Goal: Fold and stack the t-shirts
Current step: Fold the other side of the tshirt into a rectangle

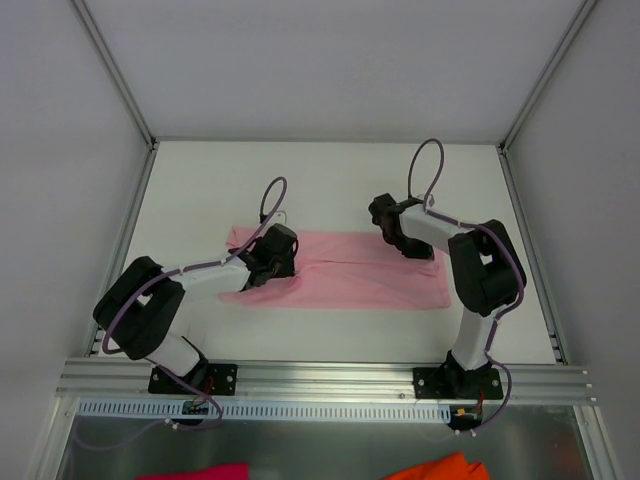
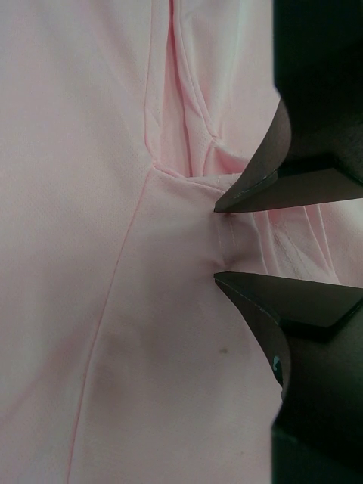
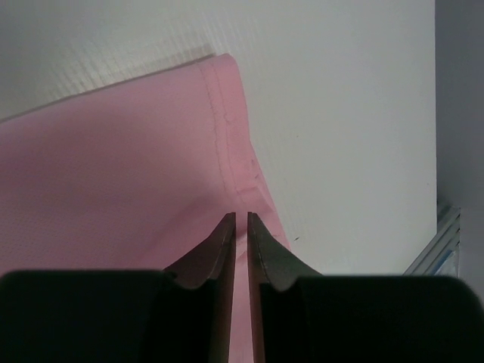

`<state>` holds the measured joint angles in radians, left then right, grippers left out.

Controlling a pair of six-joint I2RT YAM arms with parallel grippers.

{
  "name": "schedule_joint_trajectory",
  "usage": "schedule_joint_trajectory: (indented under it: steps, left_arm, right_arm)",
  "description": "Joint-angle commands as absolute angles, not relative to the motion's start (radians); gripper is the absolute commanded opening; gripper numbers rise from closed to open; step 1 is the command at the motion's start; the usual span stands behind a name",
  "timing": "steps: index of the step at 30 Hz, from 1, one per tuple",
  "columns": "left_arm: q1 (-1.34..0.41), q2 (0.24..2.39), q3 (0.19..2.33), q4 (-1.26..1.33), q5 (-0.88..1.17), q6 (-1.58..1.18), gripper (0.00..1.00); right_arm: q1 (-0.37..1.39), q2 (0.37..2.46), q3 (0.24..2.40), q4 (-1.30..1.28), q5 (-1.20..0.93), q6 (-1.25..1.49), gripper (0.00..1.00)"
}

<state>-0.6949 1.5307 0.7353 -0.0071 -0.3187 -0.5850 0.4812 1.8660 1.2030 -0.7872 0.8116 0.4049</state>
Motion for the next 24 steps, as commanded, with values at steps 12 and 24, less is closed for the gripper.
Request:
schedule_joint_trajectory:
  steps: [12,24]
  left_arm:
    - [-0.712,1.442,0.646,0.017,-0.345,-0.624,0.38]
    - [-0.733,1.356,0.607,0.008,-0.344,-0.638,0.38]
  right_arm:
    - [0.445,1.951,1.336,-0.884,0.792,0.395,0.22]
    - [0.443,2.089,1.549,-0.951,0.793,0.353,0.4]
